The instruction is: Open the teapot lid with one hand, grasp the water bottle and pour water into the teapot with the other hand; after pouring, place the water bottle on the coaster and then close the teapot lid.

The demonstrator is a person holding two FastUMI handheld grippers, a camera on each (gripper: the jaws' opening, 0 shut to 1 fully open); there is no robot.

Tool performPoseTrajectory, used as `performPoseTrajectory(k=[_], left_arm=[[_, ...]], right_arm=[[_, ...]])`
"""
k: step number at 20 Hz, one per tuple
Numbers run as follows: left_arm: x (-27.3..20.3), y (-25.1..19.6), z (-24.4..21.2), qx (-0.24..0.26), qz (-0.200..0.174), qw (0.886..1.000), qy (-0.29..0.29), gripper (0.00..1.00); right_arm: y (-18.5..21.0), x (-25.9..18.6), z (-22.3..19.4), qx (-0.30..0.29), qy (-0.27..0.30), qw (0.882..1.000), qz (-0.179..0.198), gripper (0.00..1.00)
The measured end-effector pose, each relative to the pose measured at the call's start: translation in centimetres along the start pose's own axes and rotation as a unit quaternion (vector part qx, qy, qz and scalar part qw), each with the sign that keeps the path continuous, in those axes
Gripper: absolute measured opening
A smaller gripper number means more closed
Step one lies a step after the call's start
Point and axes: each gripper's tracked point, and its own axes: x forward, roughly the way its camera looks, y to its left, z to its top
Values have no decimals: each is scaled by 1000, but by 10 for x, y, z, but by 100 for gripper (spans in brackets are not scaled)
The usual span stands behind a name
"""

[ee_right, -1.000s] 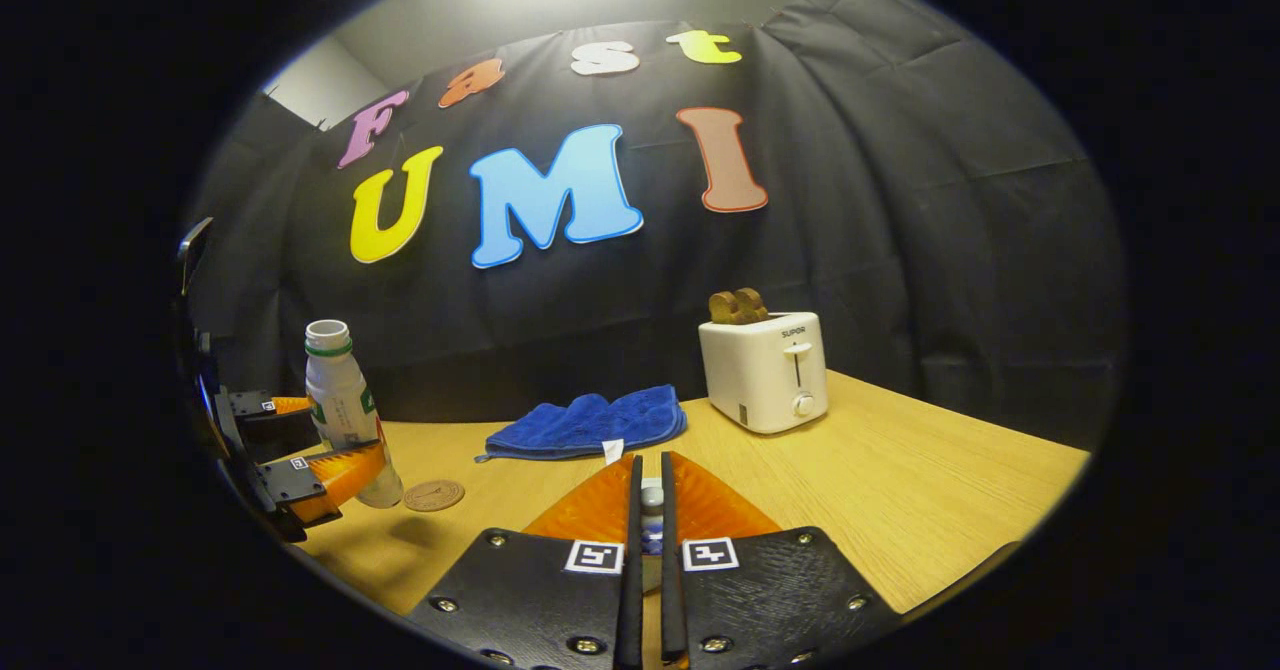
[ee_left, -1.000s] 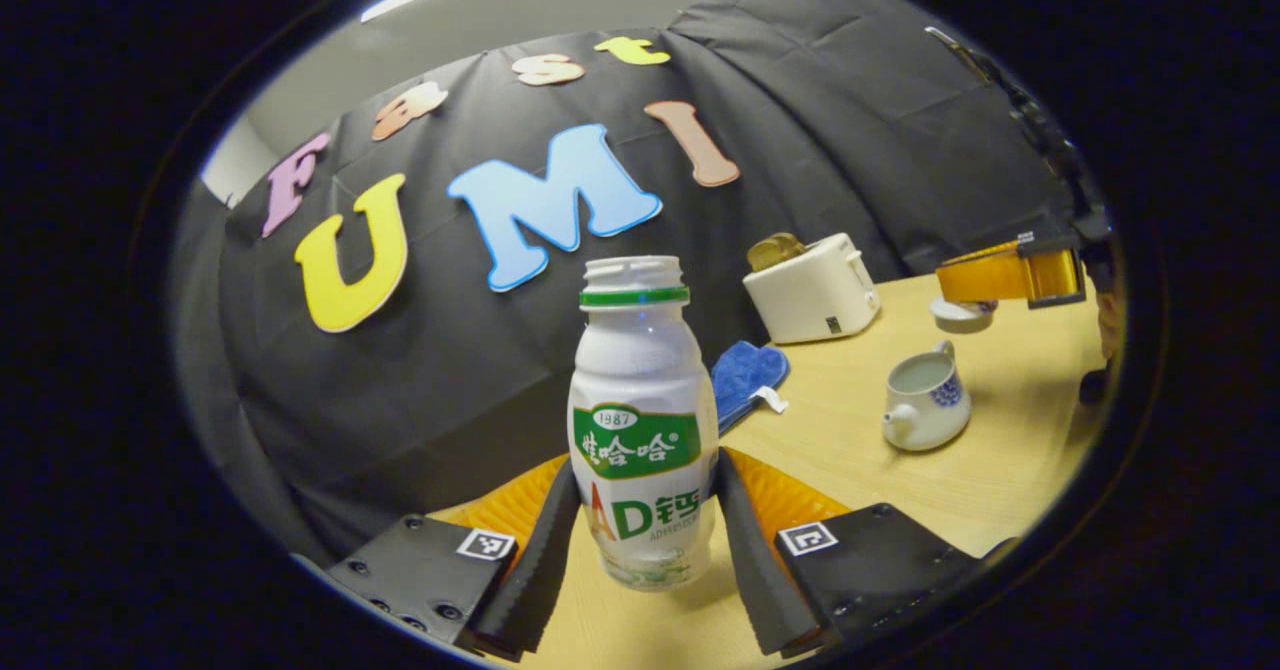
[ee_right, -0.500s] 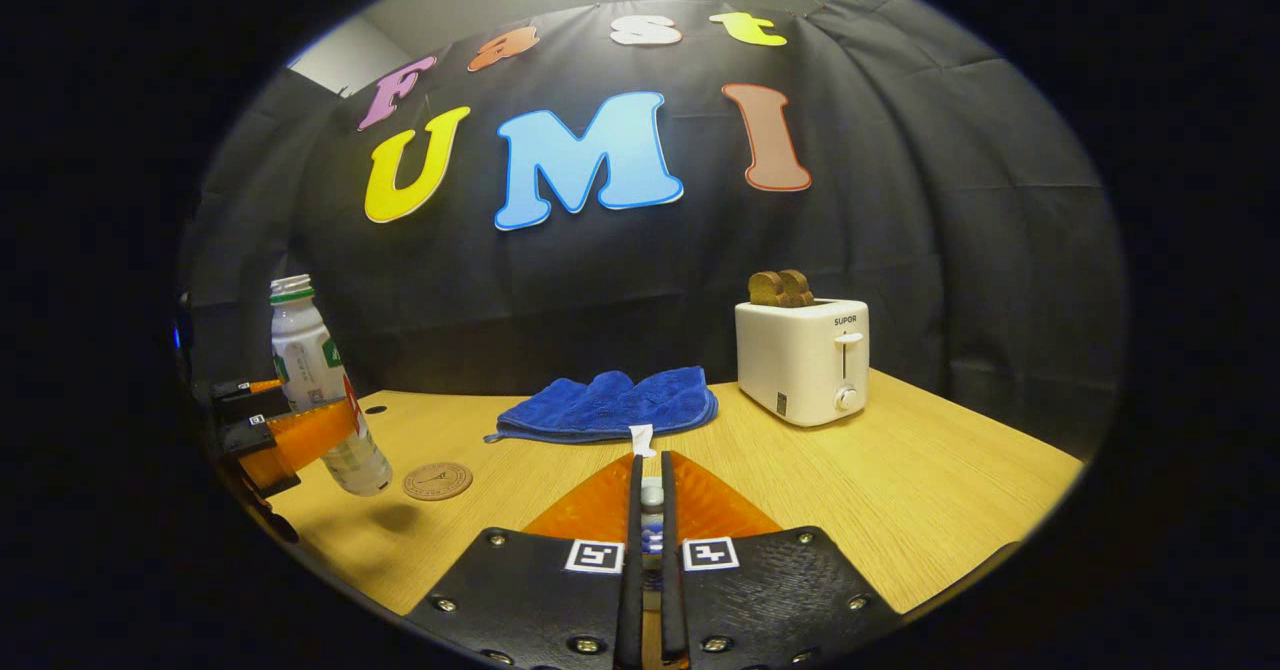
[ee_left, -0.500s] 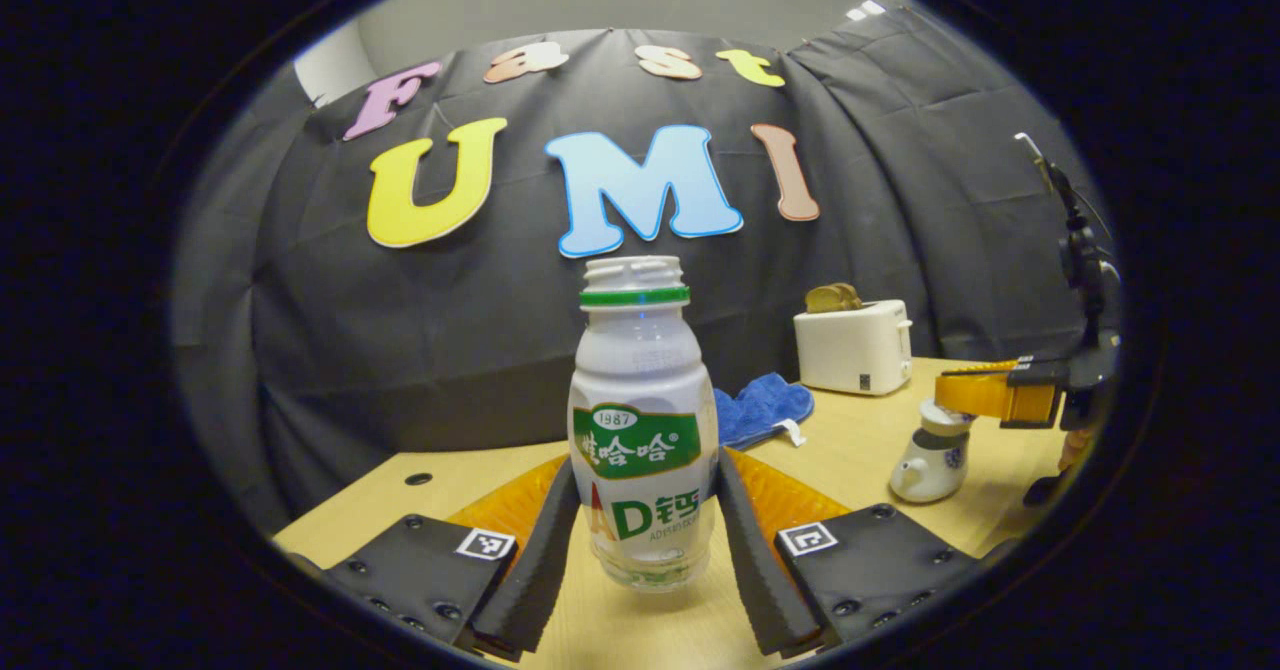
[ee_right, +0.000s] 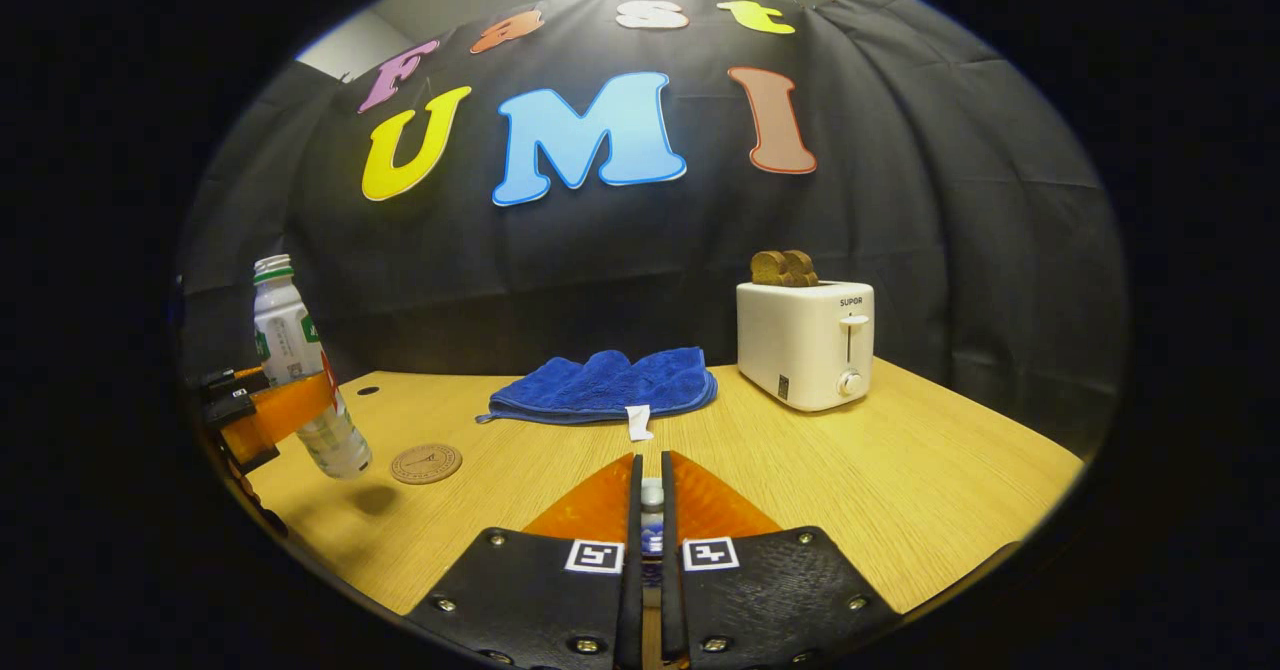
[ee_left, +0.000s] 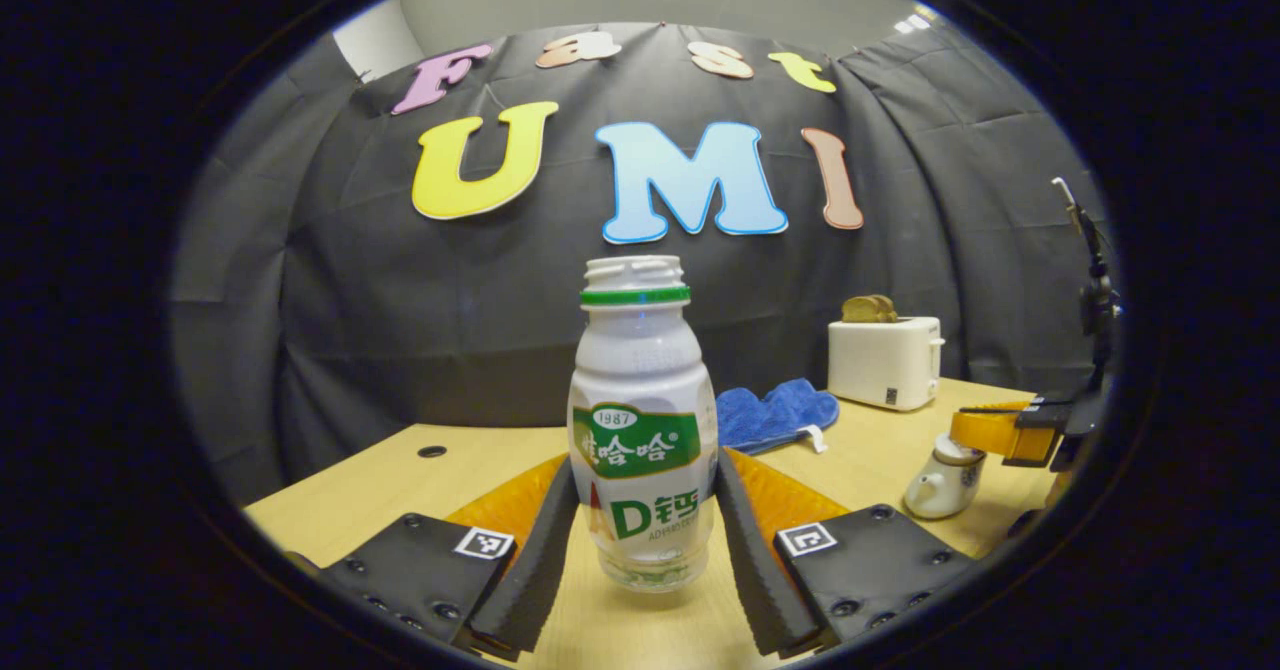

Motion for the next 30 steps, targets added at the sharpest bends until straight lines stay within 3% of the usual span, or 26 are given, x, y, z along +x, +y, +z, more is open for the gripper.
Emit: performPoseTrajectory(k=[1, 9, 11, 12, 13, 15, 17, 26, 30], left_arm=[[1, -1, -1, -6, 0, 1000, 0, 77], [2, -5, -13, -30, -12, 999, 14, 85], [2, -7, -15, -34, -16, 999, 16, 80], [3, -6, -16, -33, -14, 999, 18, 77], [4, -5, -17, -31, -12, 999, 19, 78], [5, -3, -17, -32, -10, 999, 19, 81], [6, 0, -19, -30, -6, 999, 19, 85], [24, 11, -30, -49, -10, 998, 43, 84], [33, 13, -31, -50, -18, 997, 56, 85]], right_arm=[[0, 1, -4, 2, 6, 1000, 0, 7], [2, 0, -6, 17, 11, 1000, 3, 8], [4, -1, -6, 23, 11, 1000, 8, 12], [6, -5, -6, 27, 9, 1000, 12, 19], [5, -7, -3, 24, 2, 1000, 9, 42], [0, -12, 10, 13, -24, 1000, -4, 71], [2, -20, 24, 7, -56, 998, -9, 71], [33, -54, 55, -44, -152, 987, 7, 72], [49, -63, 56, -60, -169, 984, 21, 72]])
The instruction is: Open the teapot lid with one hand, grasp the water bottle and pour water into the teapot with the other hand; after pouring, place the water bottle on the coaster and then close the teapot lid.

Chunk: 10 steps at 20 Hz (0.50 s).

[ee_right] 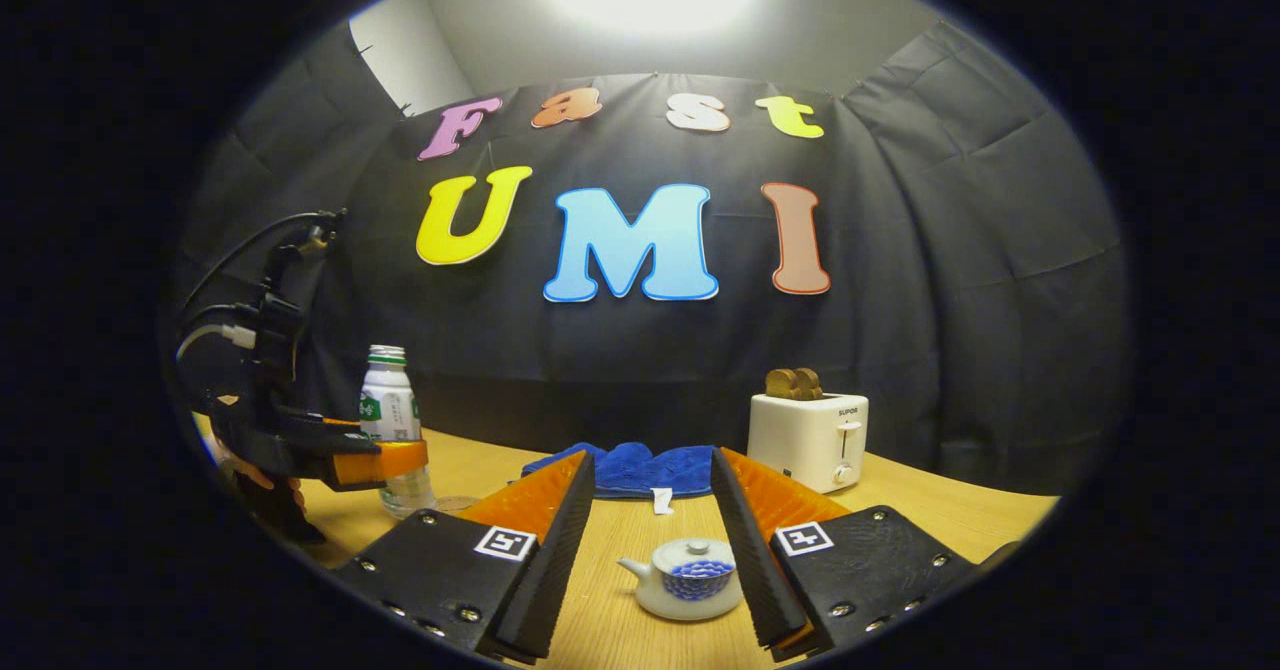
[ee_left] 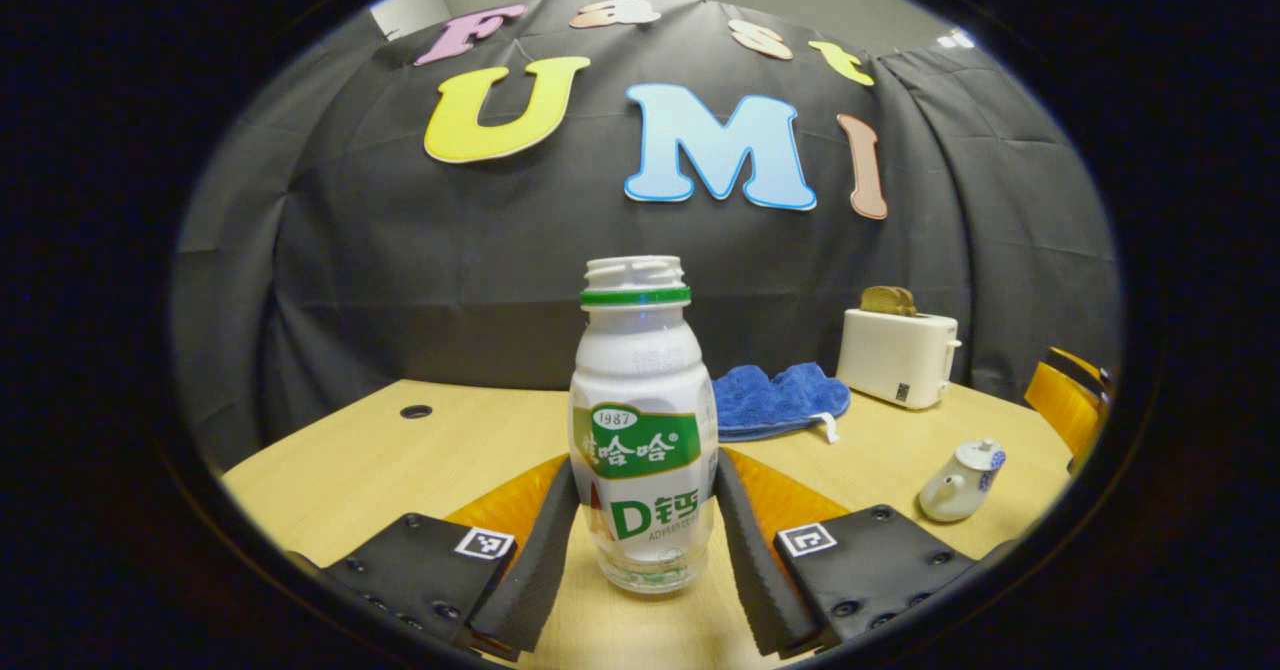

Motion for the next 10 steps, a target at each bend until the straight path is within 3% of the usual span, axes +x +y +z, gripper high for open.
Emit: performPoseTrajectory(k=[6, 7, 10], left_arm=[[38, 2, 11, 33, -15, 999, 10, 84], [44, 2, 11, 39, -17, 999, 11, 77], [59, 3, 10, 49, -19, 999, 10, 84]], right_arm=[[7, -3, -1, -11, 1, 1000, 10, 72], [8, -3, -2, -10, 2, 1000, 10, 72], [5, -3, -4, -9, 7, 1000, 6, 72]])
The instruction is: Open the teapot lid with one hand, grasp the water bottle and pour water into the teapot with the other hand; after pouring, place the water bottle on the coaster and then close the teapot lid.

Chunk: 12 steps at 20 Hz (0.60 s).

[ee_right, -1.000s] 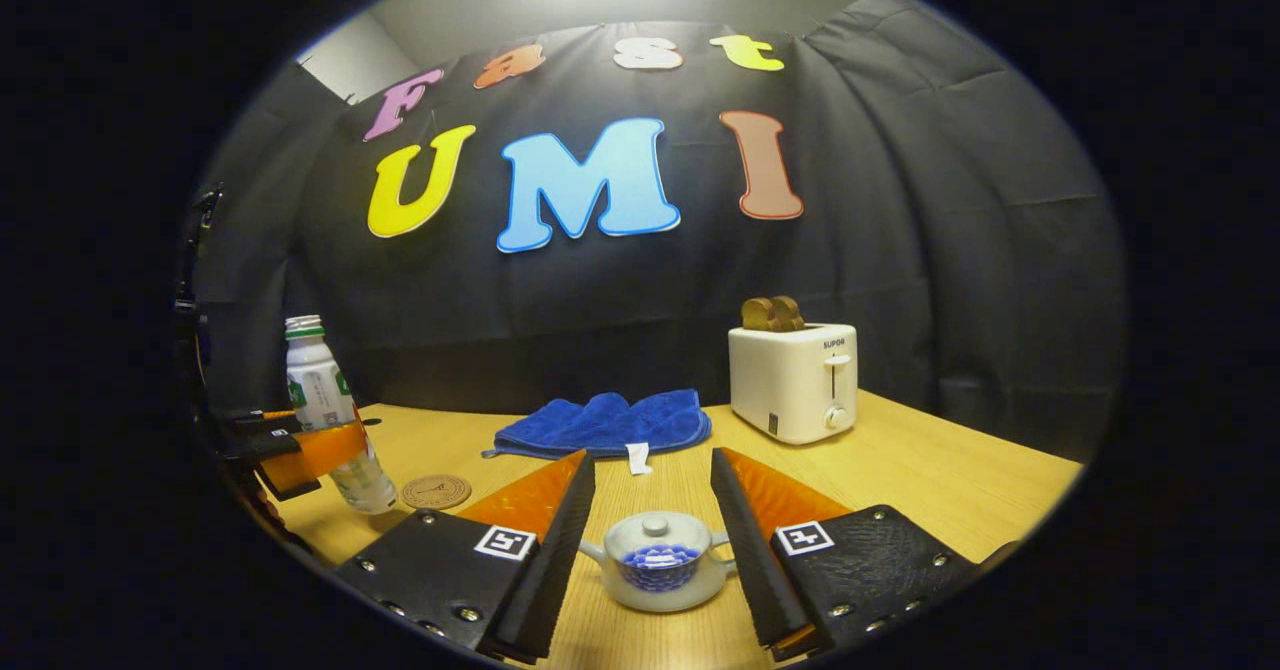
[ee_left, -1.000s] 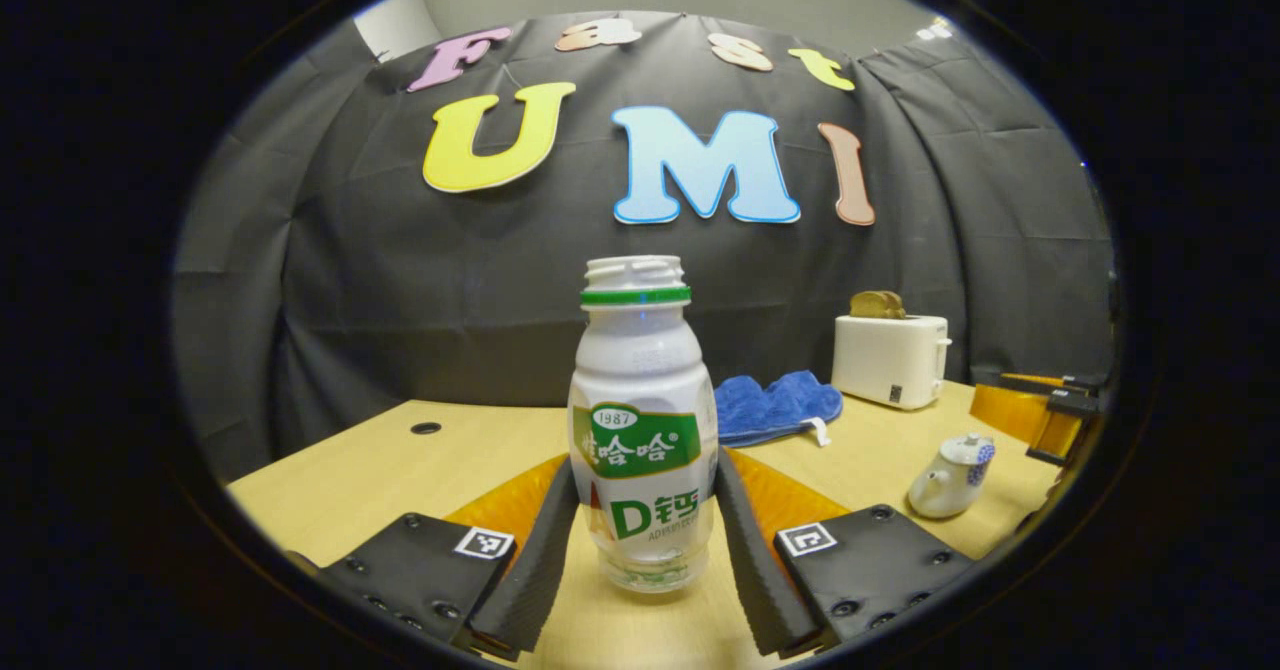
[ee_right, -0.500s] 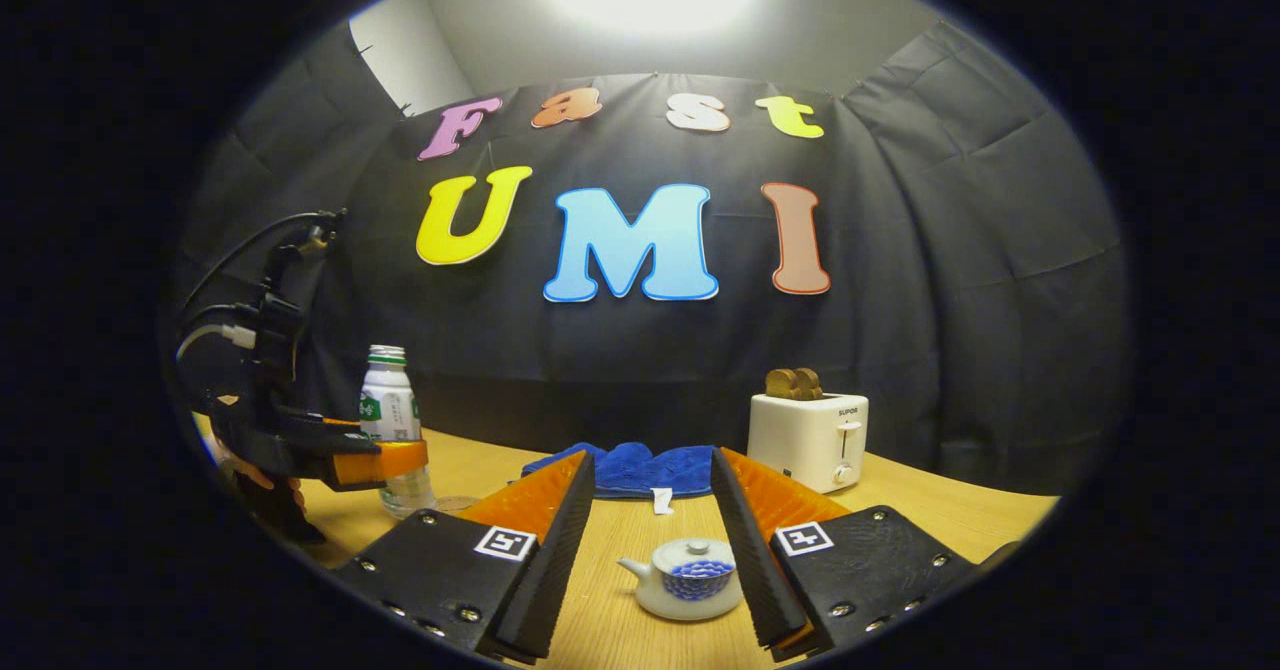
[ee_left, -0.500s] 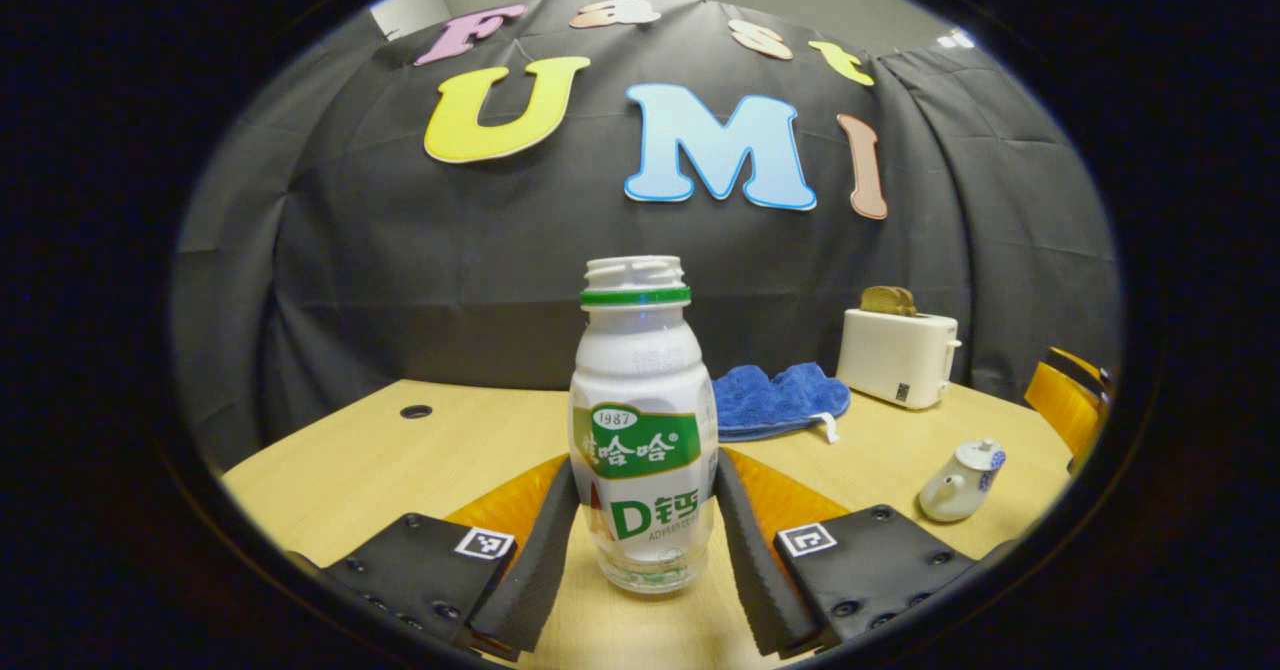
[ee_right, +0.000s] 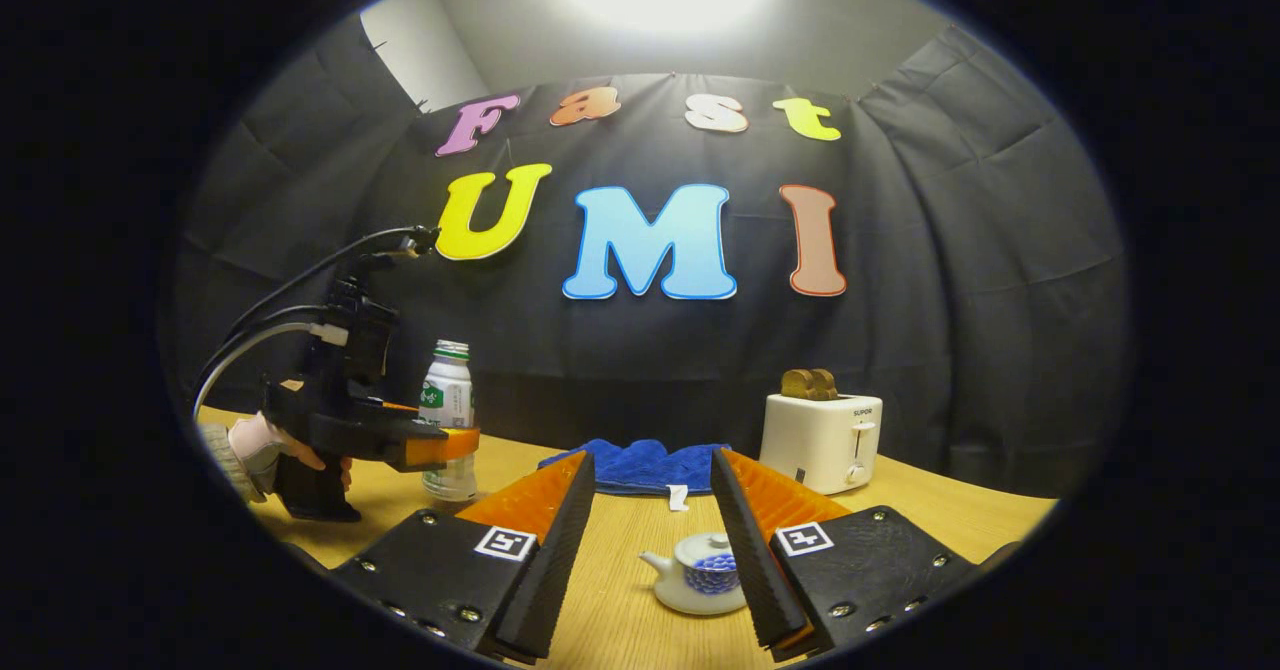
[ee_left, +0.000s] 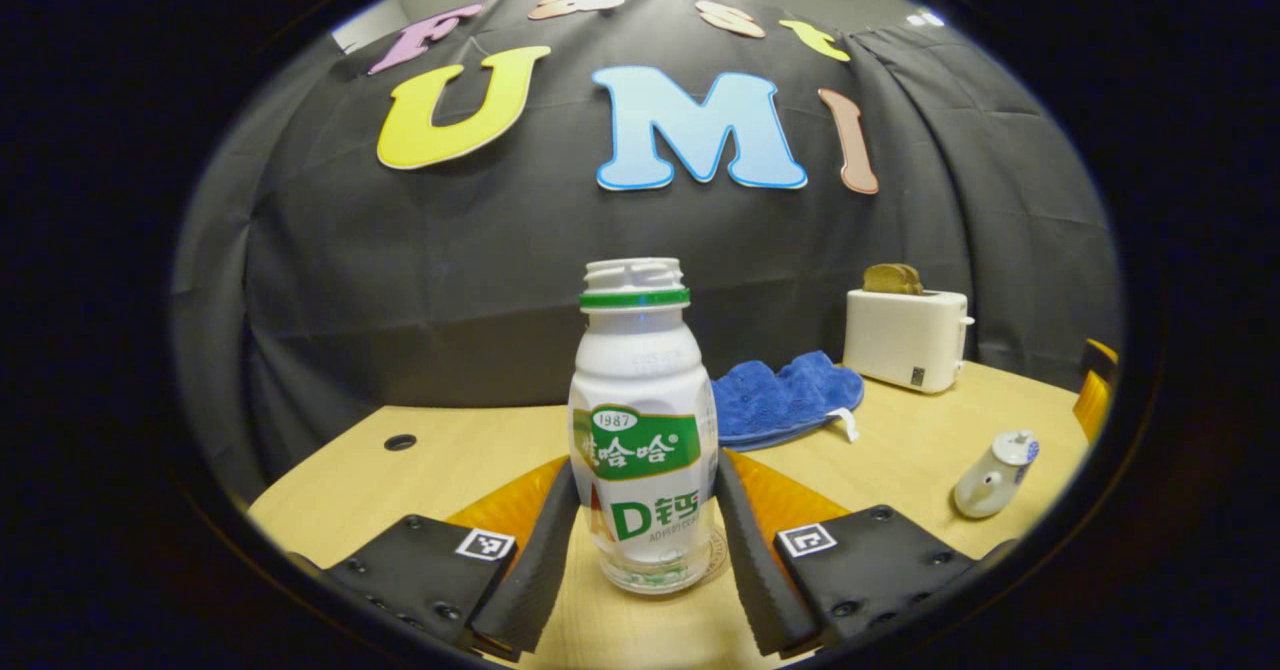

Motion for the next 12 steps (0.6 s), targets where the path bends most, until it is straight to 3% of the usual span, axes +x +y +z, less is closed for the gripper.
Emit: performPoseTrajectory(k=[6, 7, 12], left_arm=[[18, -4, -6, -5, -13, 1000, 2, 80], [20, -4, -5, -7, -14, 1000, 1, 84], [26, -5, -12, -8, -17, 1000, 8, 84]], right_arm=[[-8, 2, -3, 11, 7, 1000, -12, 72], [-10, 2, -4, 13, 8, 1000, -13, 72], [-13, 3, -5, 16, 10, 1000, -18, 72]])
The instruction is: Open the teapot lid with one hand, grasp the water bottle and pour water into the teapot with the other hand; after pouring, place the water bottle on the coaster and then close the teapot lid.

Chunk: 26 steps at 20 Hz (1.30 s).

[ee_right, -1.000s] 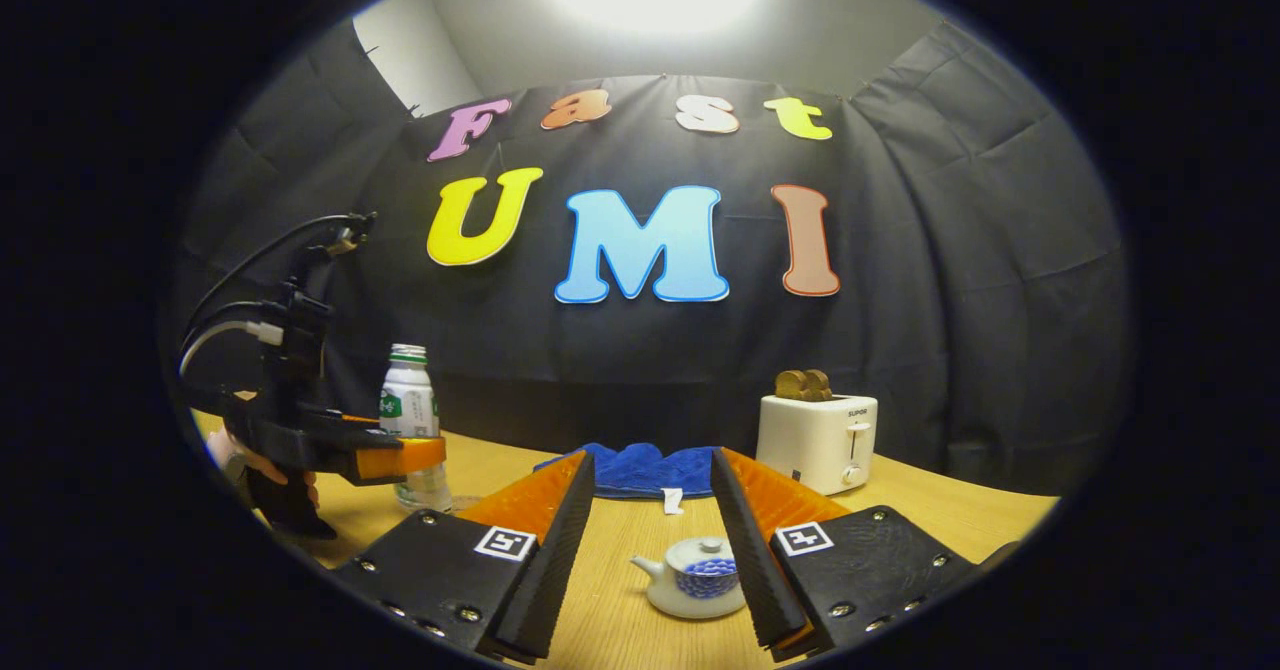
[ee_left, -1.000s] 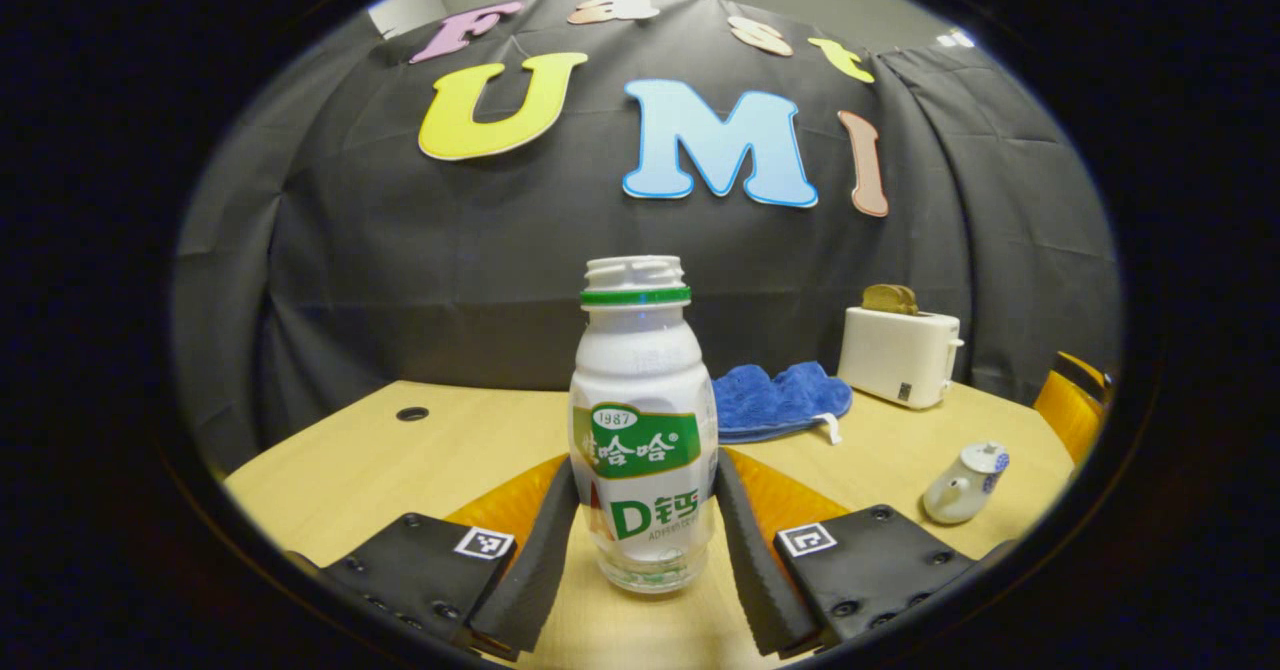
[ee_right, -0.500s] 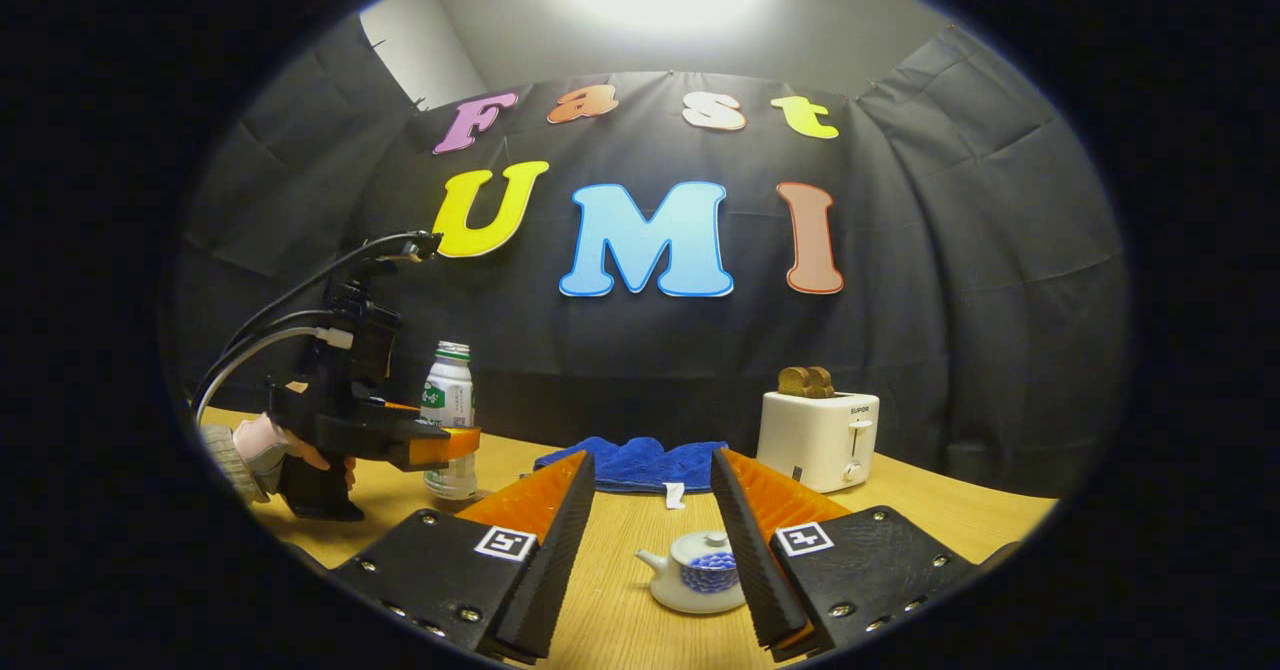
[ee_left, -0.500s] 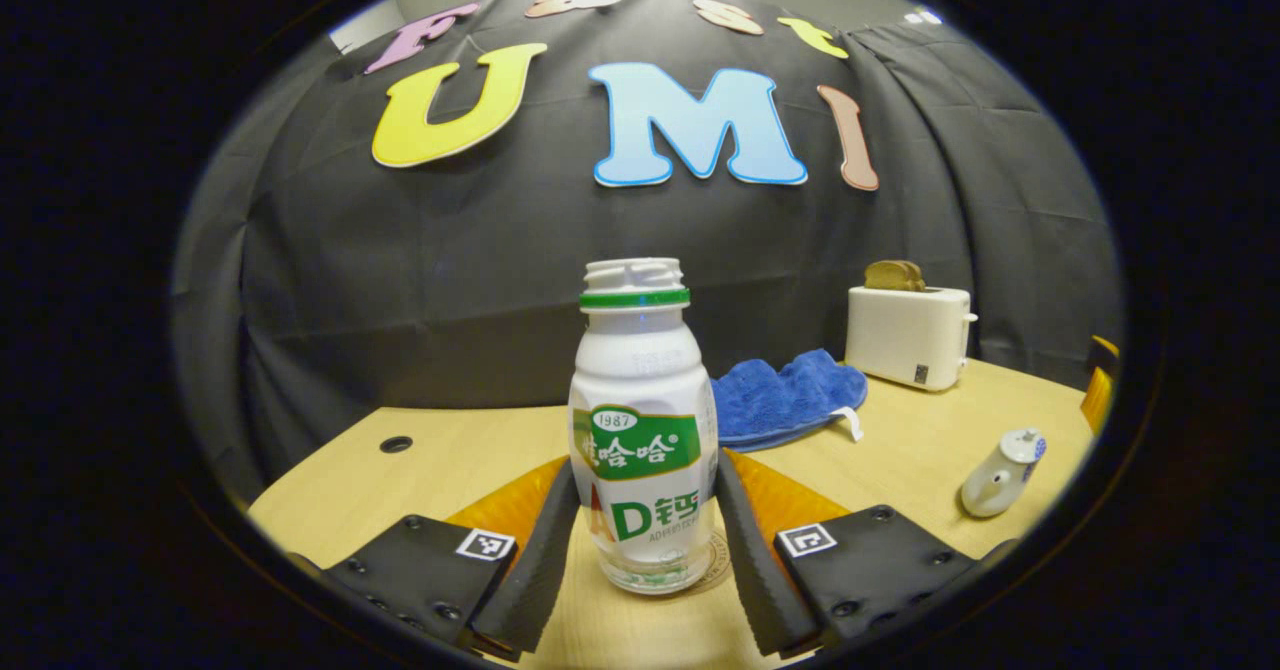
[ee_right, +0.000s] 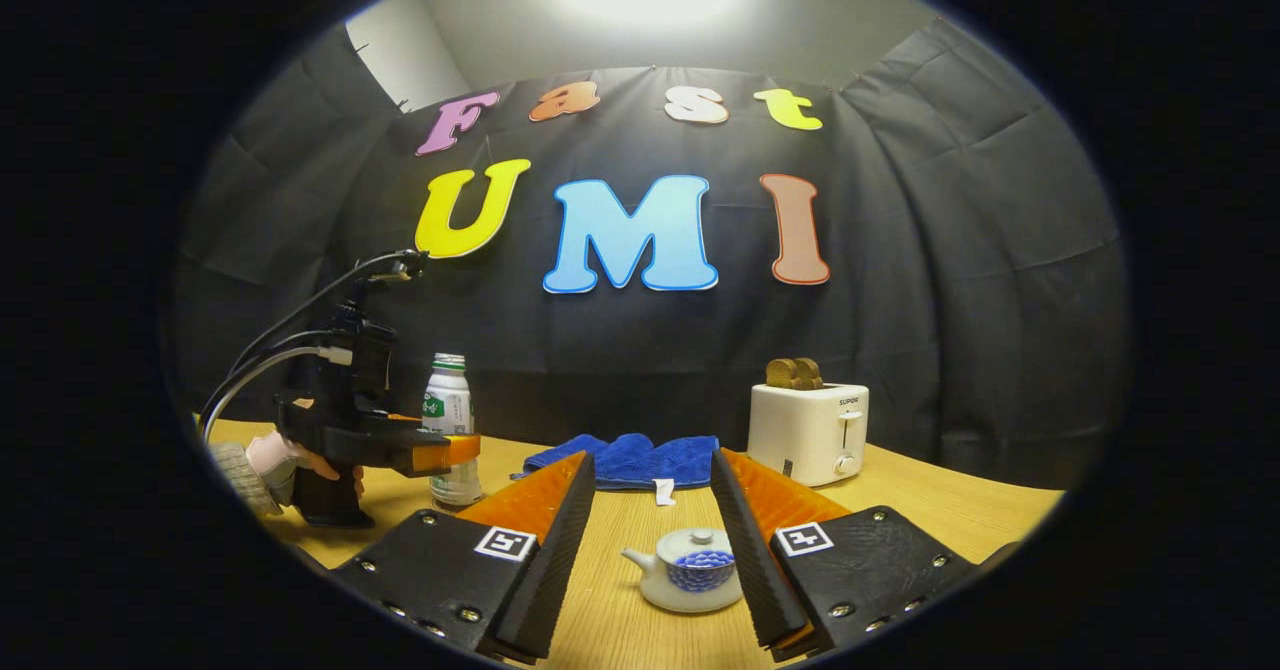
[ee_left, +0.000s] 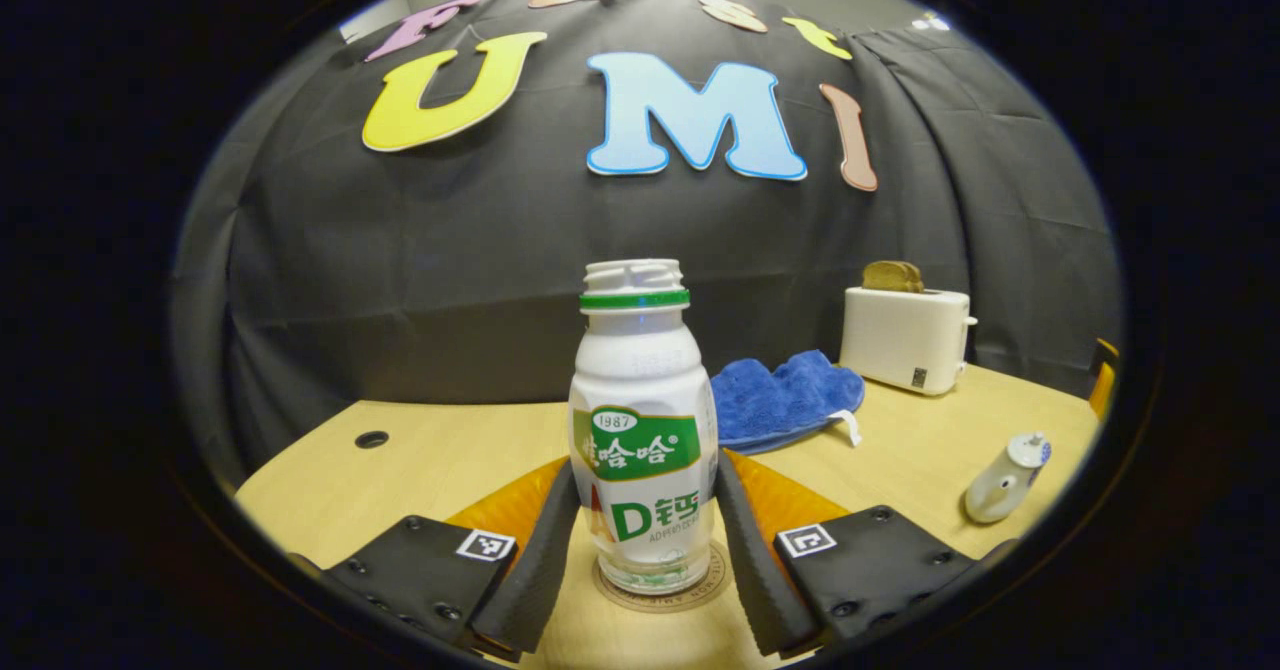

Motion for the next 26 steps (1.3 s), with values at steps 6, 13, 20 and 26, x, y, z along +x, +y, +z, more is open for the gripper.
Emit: performPoseTrajectory(k=[6, 13, 20, 26], left_arm=[[3, 2, -9, -14, 4, 1000, 4, 84], [3, 2, -8, -13, 7, 1000, 3, 87], [3, -3, -8, -11, 7, 1000, 3, 94], [-8, 3, 1, -27, 18, 999, -7, 100]], right_arm=[[0, 1, -1, 0, 3, 1000, -1, 72], [-5, 2, -2, 1, 6, 1000, -8, 72], [-6, 2, -6, -4, 11, 1000, -10, 72], [-6, 4, -11, 7, 22, 1000, -10, 72]])
